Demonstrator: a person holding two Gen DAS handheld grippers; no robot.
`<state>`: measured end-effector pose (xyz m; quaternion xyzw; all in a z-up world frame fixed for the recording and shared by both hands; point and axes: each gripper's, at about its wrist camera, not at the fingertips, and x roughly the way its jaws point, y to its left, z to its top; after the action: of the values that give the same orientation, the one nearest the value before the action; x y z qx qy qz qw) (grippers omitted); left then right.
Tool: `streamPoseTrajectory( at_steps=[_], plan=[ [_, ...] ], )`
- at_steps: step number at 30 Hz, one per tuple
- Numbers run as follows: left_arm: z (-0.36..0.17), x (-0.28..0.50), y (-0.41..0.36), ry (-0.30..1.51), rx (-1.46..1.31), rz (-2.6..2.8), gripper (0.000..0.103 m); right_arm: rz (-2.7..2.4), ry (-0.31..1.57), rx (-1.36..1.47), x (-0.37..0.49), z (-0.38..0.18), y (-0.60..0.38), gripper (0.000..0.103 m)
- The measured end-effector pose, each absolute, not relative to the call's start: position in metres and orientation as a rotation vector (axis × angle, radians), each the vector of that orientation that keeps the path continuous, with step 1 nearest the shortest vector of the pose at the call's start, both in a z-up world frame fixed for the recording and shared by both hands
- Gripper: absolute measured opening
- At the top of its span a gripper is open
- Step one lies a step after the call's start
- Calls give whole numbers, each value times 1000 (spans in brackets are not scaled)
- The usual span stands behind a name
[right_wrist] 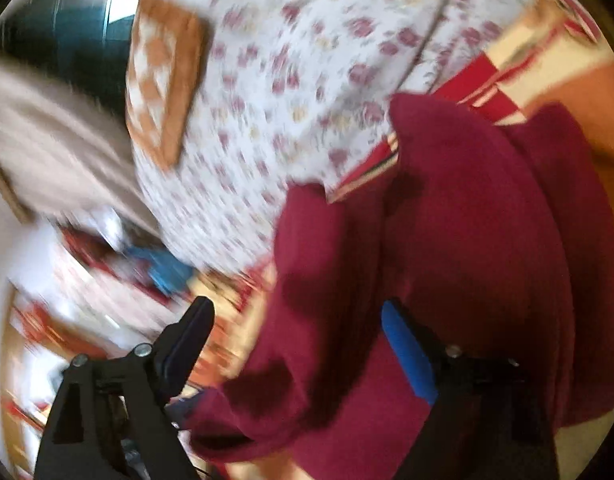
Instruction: Fold small clothes
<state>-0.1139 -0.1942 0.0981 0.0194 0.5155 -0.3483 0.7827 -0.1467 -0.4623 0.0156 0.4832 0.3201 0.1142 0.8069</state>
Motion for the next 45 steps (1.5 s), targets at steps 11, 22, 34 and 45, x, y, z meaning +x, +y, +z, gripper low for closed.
streamPoseTrajectory(
  at_steps=[11, 22, 34, 45],
  plan=[
    [79, -127, -207, 1138, 66, -757, 6, 169, 854, 627, -100, 24, -415, 25],
    [113, -124, -218, 1052, 12, -810, 13, 102, 836, 415, -125, 82, -466, 18],
    [77, -127, -255, 1092, 141, -772, 14, -63, 825, 417, -170, 90, -488, 43],
    [73, -132, -255, 1067, 143, -767, 15, -113, 944, 141, -187, 50, -438, 30]
  ],
)
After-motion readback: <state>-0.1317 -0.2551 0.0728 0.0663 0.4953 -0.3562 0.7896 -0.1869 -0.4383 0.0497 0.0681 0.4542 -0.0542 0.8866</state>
